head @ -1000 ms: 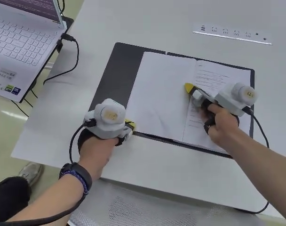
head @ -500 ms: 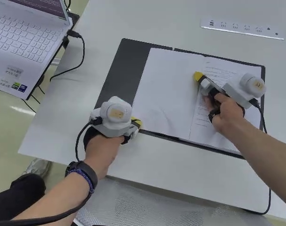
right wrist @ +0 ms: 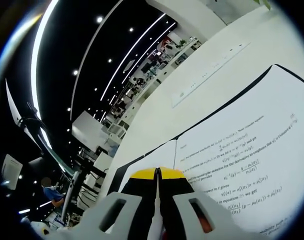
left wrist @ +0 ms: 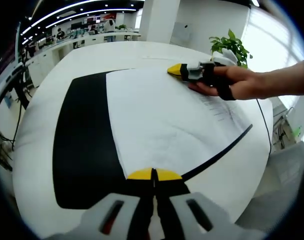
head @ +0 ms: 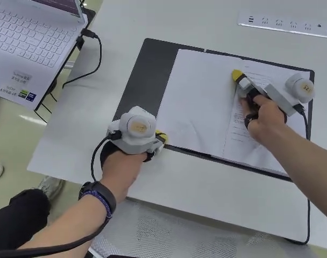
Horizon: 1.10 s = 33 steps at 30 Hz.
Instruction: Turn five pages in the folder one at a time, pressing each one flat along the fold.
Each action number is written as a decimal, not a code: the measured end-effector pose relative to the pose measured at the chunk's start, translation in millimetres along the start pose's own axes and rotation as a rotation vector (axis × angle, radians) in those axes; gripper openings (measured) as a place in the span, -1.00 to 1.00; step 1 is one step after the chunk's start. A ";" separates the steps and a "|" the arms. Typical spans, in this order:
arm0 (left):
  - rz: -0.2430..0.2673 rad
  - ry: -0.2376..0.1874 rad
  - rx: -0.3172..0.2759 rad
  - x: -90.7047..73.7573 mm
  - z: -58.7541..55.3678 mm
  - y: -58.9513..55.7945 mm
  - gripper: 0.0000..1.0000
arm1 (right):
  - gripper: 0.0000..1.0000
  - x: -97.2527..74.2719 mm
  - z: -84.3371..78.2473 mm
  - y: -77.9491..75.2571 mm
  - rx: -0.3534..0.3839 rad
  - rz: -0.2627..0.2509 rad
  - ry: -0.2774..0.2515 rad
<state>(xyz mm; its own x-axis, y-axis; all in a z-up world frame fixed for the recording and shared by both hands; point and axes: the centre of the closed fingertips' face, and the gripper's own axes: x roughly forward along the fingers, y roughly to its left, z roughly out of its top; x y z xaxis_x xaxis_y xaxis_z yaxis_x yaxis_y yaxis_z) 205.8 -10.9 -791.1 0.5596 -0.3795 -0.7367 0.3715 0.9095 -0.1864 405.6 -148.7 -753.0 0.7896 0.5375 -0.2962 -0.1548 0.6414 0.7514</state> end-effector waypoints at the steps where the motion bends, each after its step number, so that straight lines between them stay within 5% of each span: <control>1: 0.000 -0.002 -0.004 -0.1 0.0 0.0 -1.00 | -1.00 0.9 0.9 0.0 0.000 -0.004 -0.005; 18: 0.003 -0.003 -0.001 -0.7 0.3 -0.2 -1.00 | -1.00 32.1 25.8 -19.8 0.089 -0.060 -0.100; 25: 0.000 -0.003 -0.001 -1.2 0.2 -0.3 -1.00 | -1.00 46.4 30.9 -24.6 0.038 -0.081 -0.078; 28: 0.000 -0.005 0.000 -1.3 0.2 -0.2 -1.00 | -1.00 44.0 26.3 -21.5 -0.040 -0.041 -0.053; 33: -0.005 -0.011 0.001 -1.5 0.4 -0.4 -1.00 | -1.00 35.9 20.6 -14.4 -0.049 -0.015 -0.032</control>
<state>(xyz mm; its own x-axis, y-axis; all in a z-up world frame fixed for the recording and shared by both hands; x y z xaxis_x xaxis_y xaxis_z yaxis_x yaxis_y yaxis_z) 205.1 -10.7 -789.6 0.5659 -0.3856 -0.7287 0.3747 0.9076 -0.1894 448.4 -150.0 -762.3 0.8106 0.5101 -0.2875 -0.1710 0.6759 0.7169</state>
